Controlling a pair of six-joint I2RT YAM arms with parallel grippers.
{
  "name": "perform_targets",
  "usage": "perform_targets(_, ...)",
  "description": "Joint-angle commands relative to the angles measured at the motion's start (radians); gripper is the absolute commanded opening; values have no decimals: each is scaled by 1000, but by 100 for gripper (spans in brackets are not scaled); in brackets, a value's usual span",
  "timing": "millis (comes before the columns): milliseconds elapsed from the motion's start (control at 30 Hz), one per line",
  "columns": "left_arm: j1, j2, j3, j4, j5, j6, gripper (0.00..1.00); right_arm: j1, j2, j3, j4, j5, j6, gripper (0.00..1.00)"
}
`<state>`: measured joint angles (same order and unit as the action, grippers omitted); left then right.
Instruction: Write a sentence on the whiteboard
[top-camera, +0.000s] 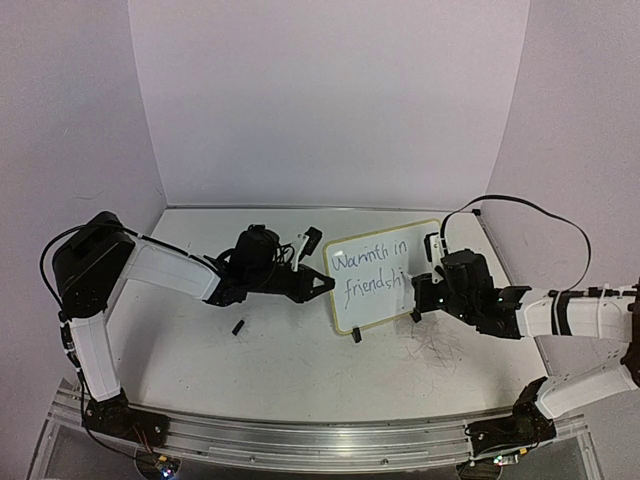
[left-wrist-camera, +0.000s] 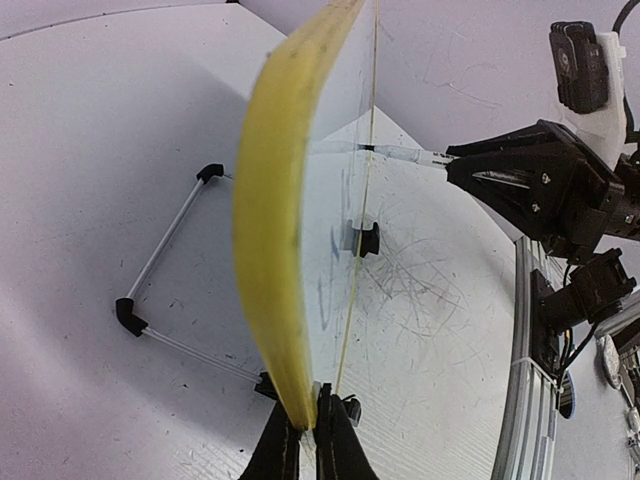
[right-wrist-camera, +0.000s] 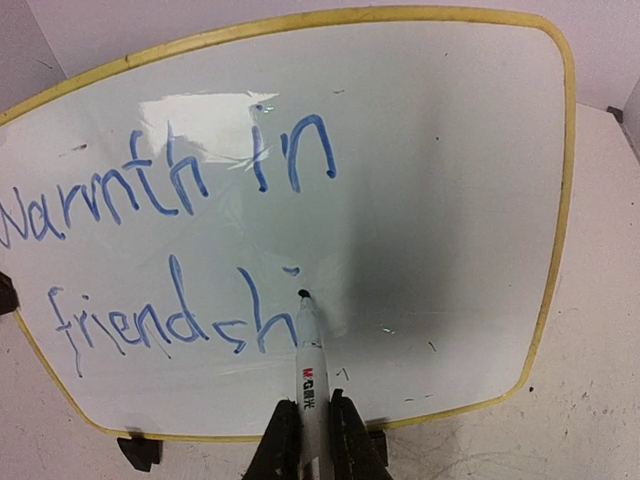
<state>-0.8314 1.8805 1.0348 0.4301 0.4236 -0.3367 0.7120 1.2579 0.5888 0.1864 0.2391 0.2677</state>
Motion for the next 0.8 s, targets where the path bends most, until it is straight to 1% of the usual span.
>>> perform_targets(0, -12, 21, -11, -155, -19, 59, 0, -4, 13, 4, -13, 22, 23, 0)
perform_targets(767, -12, 19, -7, -157, -19, 56, 0, -4, 18, 17, -113, -22, 58, 0)
